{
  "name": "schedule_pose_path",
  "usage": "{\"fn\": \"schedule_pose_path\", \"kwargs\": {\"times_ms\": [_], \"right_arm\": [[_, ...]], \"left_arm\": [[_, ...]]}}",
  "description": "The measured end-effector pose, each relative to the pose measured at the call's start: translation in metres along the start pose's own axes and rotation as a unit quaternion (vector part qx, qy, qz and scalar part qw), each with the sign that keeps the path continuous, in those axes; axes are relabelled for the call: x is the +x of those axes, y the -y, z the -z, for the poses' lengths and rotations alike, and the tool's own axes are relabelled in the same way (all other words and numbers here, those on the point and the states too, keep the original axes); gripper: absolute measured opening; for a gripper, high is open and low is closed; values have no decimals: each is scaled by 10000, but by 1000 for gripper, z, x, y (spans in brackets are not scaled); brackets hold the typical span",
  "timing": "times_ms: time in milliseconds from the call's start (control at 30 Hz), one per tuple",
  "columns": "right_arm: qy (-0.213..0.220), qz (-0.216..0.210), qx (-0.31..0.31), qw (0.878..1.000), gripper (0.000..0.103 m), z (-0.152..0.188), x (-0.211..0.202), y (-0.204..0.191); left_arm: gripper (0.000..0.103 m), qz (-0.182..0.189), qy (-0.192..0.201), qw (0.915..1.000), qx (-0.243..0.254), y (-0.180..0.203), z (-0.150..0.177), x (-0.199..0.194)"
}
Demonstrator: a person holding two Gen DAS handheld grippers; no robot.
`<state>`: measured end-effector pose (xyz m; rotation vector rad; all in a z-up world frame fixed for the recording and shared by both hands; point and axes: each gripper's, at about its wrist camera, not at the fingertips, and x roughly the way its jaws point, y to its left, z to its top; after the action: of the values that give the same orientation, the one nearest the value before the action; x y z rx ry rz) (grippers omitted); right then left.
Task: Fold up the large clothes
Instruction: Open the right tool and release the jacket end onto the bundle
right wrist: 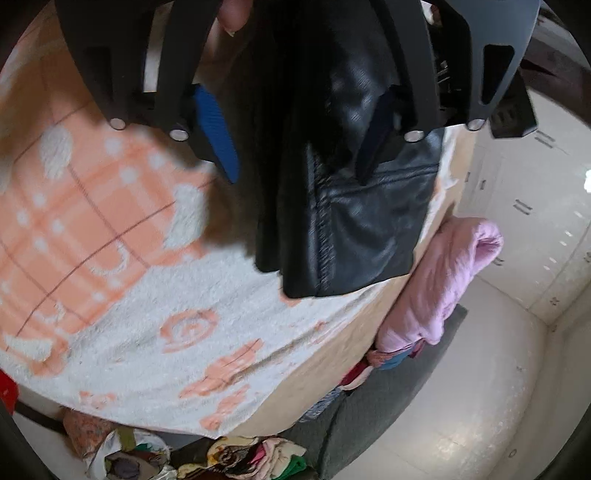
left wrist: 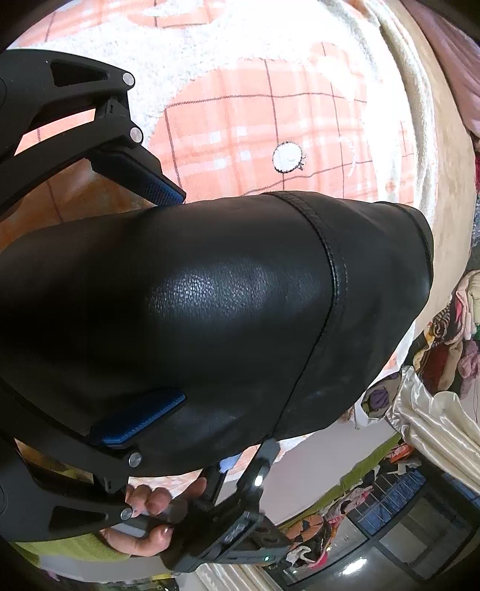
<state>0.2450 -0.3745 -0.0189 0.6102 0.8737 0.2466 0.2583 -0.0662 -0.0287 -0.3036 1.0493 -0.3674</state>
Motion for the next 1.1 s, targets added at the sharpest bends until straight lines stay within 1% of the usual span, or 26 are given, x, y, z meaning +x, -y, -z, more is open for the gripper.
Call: {"fn": "schedule_pose_path", "kwargs": {"times_ms": [67,133,167,200,233,267,300,400,467,600,667,733,800,833,900,1000,1033,1067,1100], "right_arm": [[-73,-56,-40,9999,80,5,-3,-3],[-125,-133,28,9998,81,11,-5,-3],[-227,-197,110,9995,81,16,-4,-2],[-324,-163,139,9992,78,20,-1,-2],[-397,-34,127,9991,72,23,2,-1],[-461,-78,128,9988,58,26,6,-1],[-496,-145,142,9986,54,27,8,0],[-464,-183,13,9988,49,26,6,-5],[-427,-231,28,9988,48,27,5,-5],[-319,-218,-49,9992,41,29,-1,-9],[-258,-197,-95,9994,41,31,-4,-11],[-226,-198,-115,9995,42,31,-5,-11],[-200,-164,-91,9996,52,32,-6,-10],[-180,-154,-60,9997,52,33,-7,-10],[-119,-143,-77,9998,59,36,-12,-10],[-2,-49,-173,9998,64,37,-17,-13],[39,16,-215,9998,67,39,-20,-15],[92,104,-284,9995,75,41,-23,-17],[145,185,-347,9991,79,43,-26,-19]], "left_arm": [[93,-51,29,10000,45,2,1,-2],[93,-71,41,10000,56,4,0,-3],[93,-56,29,10000,68,5,0,-2],[93,-81,32,9999,93,6,1,-2],[93,-84,39,9999,92,6,1,-2],[93,-97,31,9999,93,6,1,-2],[93,-127,23,9999,109,7,1,-1],[93,-142,58,9998,95,8,2,-3],[93,-167,60,9998,121,11,2,-3],[93,-210,80,9996,159,16,4,-7],[93,-237,113,9995,194,18,4,-10],[93,-234,146,9994,225,20,7,-15],[93,-235,186,9992,245,21,9,-21],[93,-234,209,9992,254,20,10,-24],[93,-249,260,9990,266,21,11,-30],[93,-281,323,9987,274,22,13,-38],[93,-285,348,9986,276,22,14,-41],[93,-285,367,9985,281,22,15,-43],[93,-287,391,9984,293,24,17,-46]]}}
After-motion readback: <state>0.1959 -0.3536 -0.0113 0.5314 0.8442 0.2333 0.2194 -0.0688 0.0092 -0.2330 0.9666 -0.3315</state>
